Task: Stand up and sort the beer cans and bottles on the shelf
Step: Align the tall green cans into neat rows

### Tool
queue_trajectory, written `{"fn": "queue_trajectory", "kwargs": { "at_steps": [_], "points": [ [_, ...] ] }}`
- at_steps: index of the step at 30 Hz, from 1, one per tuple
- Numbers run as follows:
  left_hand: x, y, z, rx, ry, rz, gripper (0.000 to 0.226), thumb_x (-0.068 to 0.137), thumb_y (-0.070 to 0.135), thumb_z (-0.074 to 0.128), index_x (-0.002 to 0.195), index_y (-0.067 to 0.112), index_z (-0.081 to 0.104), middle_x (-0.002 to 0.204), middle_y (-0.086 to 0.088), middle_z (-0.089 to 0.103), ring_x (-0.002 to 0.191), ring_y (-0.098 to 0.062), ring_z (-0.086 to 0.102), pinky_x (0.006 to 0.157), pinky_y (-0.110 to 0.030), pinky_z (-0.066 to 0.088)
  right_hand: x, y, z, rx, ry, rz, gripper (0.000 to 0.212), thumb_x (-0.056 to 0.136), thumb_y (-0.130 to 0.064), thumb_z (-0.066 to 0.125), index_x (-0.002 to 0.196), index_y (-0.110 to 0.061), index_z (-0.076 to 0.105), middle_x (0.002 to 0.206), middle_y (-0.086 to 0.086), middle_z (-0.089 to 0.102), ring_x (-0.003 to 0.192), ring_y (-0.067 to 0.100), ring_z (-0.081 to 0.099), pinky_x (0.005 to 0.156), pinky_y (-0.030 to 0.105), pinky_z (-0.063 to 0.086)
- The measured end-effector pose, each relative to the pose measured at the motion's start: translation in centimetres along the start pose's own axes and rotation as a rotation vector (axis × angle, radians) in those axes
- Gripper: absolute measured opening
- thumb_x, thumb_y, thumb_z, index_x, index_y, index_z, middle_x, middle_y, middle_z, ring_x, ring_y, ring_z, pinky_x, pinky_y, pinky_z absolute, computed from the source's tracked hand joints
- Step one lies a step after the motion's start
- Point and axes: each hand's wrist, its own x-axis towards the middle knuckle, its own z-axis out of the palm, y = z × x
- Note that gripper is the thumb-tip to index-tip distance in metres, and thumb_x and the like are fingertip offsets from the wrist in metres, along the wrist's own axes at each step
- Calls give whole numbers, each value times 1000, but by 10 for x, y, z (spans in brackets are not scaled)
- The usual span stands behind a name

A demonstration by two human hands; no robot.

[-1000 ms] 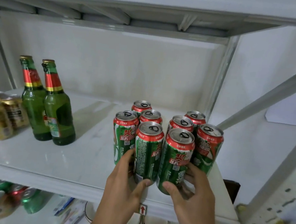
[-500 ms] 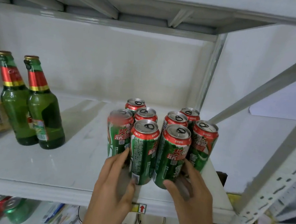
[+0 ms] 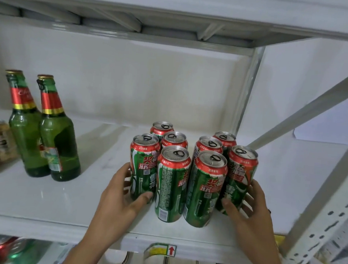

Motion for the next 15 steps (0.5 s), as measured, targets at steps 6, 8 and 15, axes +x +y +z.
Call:
{"fn": "queue_trajectory", "kwargs": {
  "at_steps": [6,8,15],
  "points": [
    [7,-1,-5,13,0,-33,65,83,20,85,125,51,46,101,43,65,101,12,64,85,-14,51,3,0,-1,-56,39,28,69,85,-14,81,132,-45,41,121,-25,57,109,-5,57,83,16,44],
    [9,1,-8,33,2,-38,63,82,19,86,128,42,50,104,35,64,98,14,64,81,-12,50,5,-1,0,-81,77,36,68,84,-12,81,137,-36,46,120,-11,62,105,10,62,85,22,47],
    [21,-1,-27,93,44,-102,67,85,13,83,142,25,49,118,15,63,93,2,61,85,-20,50,10,-5,-1,-169,167,75,72,85,-8,80,147,-18,46,133,4,59,111,22,59,98,39,50]
  ]
}}
